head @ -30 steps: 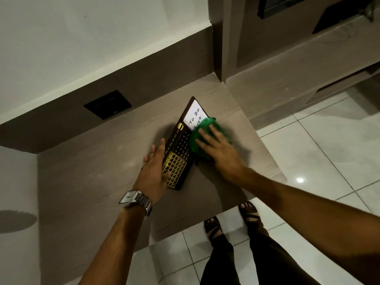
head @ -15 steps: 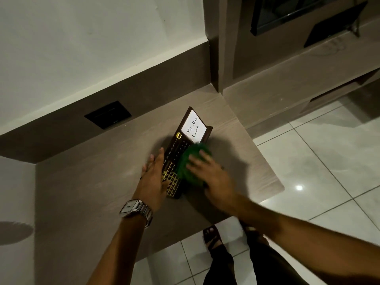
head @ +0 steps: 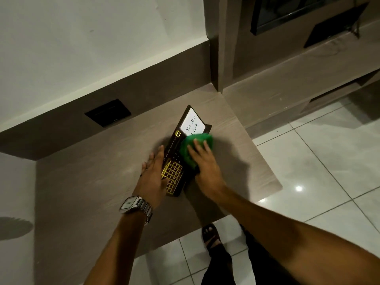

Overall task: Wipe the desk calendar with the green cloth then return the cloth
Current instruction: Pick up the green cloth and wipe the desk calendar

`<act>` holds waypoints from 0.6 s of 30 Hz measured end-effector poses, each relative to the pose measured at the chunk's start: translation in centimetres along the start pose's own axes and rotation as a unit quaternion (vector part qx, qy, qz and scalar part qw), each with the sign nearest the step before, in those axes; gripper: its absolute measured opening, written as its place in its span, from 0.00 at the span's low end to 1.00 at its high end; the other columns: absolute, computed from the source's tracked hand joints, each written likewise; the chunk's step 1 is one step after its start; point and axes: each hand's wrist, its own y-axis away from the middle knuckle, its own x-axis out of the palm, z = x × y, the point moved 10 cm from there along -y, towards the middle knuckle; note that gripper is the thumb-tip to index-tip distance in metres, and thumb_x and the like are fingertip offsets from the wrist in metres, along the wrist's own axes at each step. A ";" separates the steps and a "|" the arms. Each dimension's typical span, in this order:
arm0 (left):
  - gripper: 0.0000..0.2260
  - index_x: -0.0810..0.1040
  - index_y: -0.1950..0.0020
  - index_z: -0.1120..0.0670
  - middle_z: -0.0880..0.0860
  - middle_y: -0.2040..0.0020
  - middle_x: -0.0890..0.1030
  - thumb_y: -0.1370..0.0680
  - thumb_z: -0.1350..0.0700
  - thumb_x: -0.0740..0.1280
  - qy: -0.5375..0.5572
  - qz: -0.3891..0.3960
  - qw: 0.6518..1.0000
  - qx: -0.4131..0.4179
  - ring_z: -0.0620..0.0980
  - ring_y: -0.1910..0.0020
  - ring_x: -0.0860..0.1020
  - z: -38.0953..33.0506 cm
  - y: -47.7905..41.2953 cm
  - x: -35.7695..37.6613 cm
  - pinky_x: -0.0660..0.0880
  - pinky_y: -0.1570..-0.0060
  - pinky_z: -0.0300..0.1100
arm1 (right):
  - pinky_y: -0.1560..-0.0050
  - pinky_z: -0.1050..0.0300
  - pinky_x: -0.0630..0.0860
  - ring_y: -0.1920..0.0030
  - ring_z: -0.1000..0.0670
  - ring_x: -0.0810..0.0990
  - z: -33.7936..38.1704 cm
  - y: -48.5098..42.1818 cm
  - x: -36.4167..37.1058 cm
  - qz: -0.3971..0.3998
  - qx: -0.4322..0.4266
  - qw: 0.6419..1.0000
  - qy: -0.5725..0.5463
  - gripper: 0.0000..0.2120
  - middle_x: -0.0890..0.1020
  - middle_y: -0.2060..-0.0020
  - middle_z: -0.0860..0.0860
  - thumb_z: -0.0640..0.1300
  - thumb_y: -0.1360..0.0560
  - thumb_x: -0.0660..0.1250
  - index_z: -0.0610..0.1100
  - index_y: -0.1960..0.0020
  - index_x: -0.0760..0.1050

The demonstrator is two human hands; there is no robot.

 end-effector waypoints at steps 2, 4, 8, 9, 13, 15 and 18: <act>0.49 0.34 0.28 0.37 0.55 0.22 0.49 0.27 0.65 0.69 0.001 0.000 1.000 0.013 0.56 0.24 0.47 -0.3 0.1 -0.1 0.45 0.27 0.57 | 0.31 0.38 0.63 0.23 0.47 0.42 3.3 1.5 0.9 0.029 -0.081 0.996 0.015 0.44 0.50 0.22 0.53 0.26 0.30 0.66 0.51 0.22 0.53; 0.47 0.41 0.24 0.44 0.57 0.23 0.54 0.29 0.65 0.71 0.005 0.001 0.999 0.032 0.57 0.24 0.52 -0.7 0.2 -0.2 0.46 0.26 0.56 | 0.32 0.37 0.63 0.22 0.44 0.44 5.9 2.2 1.3 0.052 -0.161 0.985 0.042 0.42 0.54 0.21 0.50 0.30 0.30 0.69 0.50 0.23 0.55; 0.45 0.41 0.24 0.43 0.59 0.25 0.60 0.27 0.64 0.69 0.019 0.014 1.000 -0.016 0.66 0.28 0.60 -0.1 0.4 -0.1 0.64 0.34 0.67 | 0.29 0.35 0.62 0.22 0.43 0.44 4.5 -0.1 -0.8 0.028 -0.102 0.990 0.095 0.39 0.52 0.21 0.50 0.32 0.27 0.66 0.50 0.22 0.55; 0.45 0.40 0.25 0.42 0.59 0.25 0.61 0.27 0.64 0.68 0.023 0.020 0.999 -0.023 0.66 0.29 0.61 -0.1 0.5 -0.1 0.66 0.37 0.67 | 0.30 0.34 0.63 0.22 0.43 0.43 3.8 -0.6 -1.3 0.019 -0.068 0.993 0.094 0.39 0.51 0.21 0.50 0.31 0.27 0.66 0.50 0.22 0.54; 0.46 0.41 0.24 0.49 0.62 0.31 0.70 0.29 0.66 0.71 0.043 0.001 0.999 -0.001 0.63 0.40 0.75 -1.0 0.5 -1.0 0.71 0.39 0.64 | 0.29 0.35 0.54 0.23 0.41 0.48 7.4 1.9 0.9 0.037 -0.218 0.968 0.123 0.40 0.57 0.22 0.47 0.32 0.31 0.71 0.48 0.24 0.60; 0.47 0.41 0.23 0.52 0.63 0.33 0.72 0.29 0.64 0.73 0.052 0.002 0.999 -0.006 0.61 0.44 0.78 -0.9 0.5 -1.1 0.73 0.42 0.60 | 0.31 0.36 0.48 0.23 0.40 0.51 8.3 3.6 2.2 0.064 -0.285 0.947 0.131 0.39 0.60 0.23 0.46 0.38 0.32 0.75 0.49 0.25 0.62; 0.45 0.45 0.23 0.54 0.63 0.32 0.70 0.30 0.66 0.72 0.062 -0.002 0.998 0.002 0.63 0.39 0.74 -1.2 0.6 -1.1 0.66 0.37 0.66 | 0.32 0.36 0.48 0.23 0.41 0.48 7.0 2.2 1.5 0.049 -0.286 0.942 0.167 0.40 0.58 0.22 0.48 0.39 0.32 0.76 0.51 0.25 0.62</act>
